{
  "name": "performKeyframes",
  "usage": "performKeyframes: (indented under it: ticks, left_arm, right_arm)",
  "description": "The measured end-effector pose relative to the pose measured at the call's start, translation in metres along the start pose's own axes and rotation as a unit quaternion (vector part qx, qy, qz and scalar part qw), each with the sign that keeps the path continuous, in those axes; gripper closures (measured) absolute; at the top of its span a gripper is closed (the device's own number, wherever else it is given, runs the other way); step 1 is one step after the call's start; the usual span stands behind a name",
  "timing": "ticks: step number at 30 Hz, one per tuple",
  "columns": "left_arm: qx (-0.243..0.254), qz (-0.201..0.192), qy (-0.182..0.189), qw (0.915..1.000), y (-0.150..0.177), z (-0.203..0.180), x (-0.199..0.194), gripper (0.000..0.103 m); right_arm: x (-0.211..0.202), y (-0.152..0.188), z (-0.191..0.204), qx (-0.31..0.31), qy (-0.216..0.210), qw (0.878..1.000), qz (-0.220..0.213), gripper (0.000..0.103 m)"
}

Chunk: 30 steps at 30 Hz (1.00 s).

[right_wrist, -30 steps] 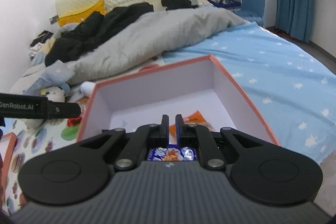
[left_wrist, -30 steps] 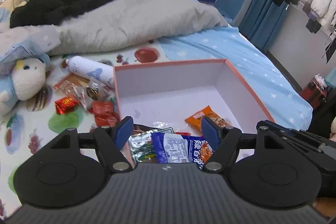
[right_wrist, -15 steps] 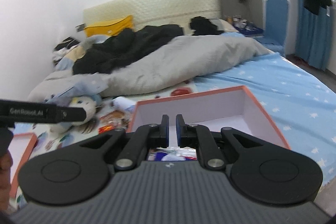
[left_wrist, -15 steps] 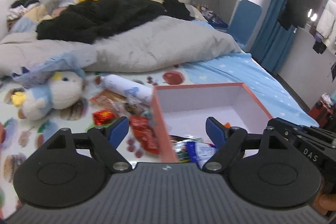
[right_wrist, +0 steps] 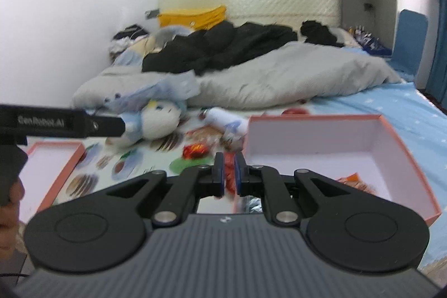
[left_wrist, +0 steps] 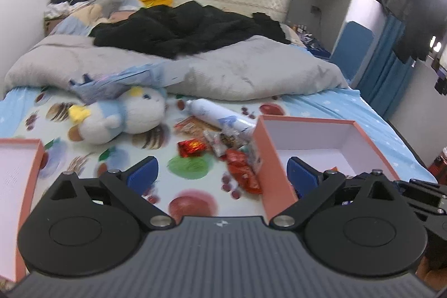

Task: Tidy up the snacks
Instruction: 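Withdraw both grippers from the box toward the snack pile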

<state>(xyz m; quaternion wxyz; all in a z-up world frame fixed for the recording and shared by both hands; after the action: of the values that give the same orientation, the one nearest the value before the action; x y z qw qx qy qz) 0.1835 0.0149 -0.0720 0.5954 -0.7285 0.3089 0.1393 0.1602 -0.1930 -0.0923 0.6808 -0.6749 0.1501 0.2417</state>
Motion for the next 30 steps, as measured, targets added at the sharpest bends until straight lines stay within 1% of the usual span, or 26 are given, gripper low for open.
performKeyframes:
  ticks: [3, 4, 5, 6, 7, 8, 13, 15, 18, 20, 21, 23, 25, 30]
  left_arm:
    - [-0.011, 0.007, -0.006, 0.9999, 0.010, 0.017, -0.005, 0.003]
    - [-0.013, 0.009, -0.008, 0.9998, 0.014, 0.022, -0.006, 0.003]
    - [-0.015, 0.009, -0.009, 0.9998, 0.017, 0.027, -0.007, 0.003]
    - [-0.016, 0.011, -0.012, 0.9997, 0.021, 0.031, -0.008, 0.003]
    - [-0.019, 0.014, -0.014, 0.9996, 0.024, 0.038, -0.008, 0.003]
    - [-0.021, 0.016, -0.016, 0.9995, 0.027, 0.043, -0.008, 0.003]
    - [-0.030, 0.028, -0.022, 0.9989, 0.037, 0.070, -0.001, 0.003]
    - [-0.033, 0.036, -0.023, 0.9986, 0.042, 0.082, 0.007, 0.003]
    - [-0.037, 0.048, -0.014, 0.9981, 0.046, 0.097, 0.026, 0.003]
    - [-0.035, 0.058, -0.010, 0.9977, 0.048, 0.105, 0.041, 0.003]
    - [-0.035, 0.063, -0.010, 0.9973, 0.049, 0.108, 0.049, 0.003]
    - [-0.033, 0.072, -0.005, 0.9968, 0.049, 0.114, 0.065, 0.003]
    - [-0.027, 0.078, 0.001, 0.9966, 0.048, 0.121, 0.081, 0.004]
    - [-0.015, 0.099, 0.008, 0.9949, 0.043, 0.138, 0.123, 0.004]
  right_arm:
    - [0.000, 0.007, 0.013, -0.007, -0.005, 1.000, 0.007, 0.091]
    - [0.000, 0.009, 0.017, -0.013, -0.009, 1.000, 0.010, 0.087]
    - [0.001, 0.011, 0.022, -0.018, -0.012, 1.000, 0.012, 0.059]
    - [0.000, 0.013, 0.025, -0.017, -0.013, 1.000, 0.011, 0.043]
    - [-0.001, 0.014, 0.028, -0.014, -0.014, 1.000, 0.004, 0.024]
    - [-0.002, 0.015, 0.032, -0.015, -0.014, 1.000, -0.001, 0.025]
    - [0.010, 0.029, 0.056, -0.053, -0.002, 0.999, 0.013, 0.026]
    - [0.017, 0.035, 0.066, -0.071, 0.009, 0.997, 0.015, 0.026]
    - [0.029, 0.042, 0.081, -0.096, 0.031, 0.995, 0.011, 0.027]
    - [0.038, 0.048, 0.092, -0.121, 0.043, 0.992, 0.010, 0.034]
    - [0.045, 0.051, 0.098, -0.134, 0.049, 0.990, 0.011, 0.035]
    - [0.057, 0.057, 0.109, -0.158, 0.058, 0.986, 0.014, 0.043]
    - [0.069, 0.062, 0.117, -0.177, 0.067, 0.982, 0.019, 0.047]
    - [0.104, 0.073, 0.132, -0.199, 0.085, 0.976, 0.033, 0.048]
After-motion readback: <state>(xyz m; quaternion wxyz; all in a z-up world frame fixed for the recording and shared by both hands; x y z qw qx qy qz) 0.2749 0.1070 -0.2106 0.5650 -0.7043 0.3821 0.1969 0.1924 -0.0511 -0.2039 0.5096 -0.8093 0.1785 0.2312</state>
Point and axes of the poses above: each gripper's, at about its wrist camera, not at the fingertips, and x roughly the way its jaws point, z to its left, y to its underside, the point moved 4 cm from there along x, roughly the way its jaws point, and after that the axes turned 7 degrees about y, right-handed, at the moved point
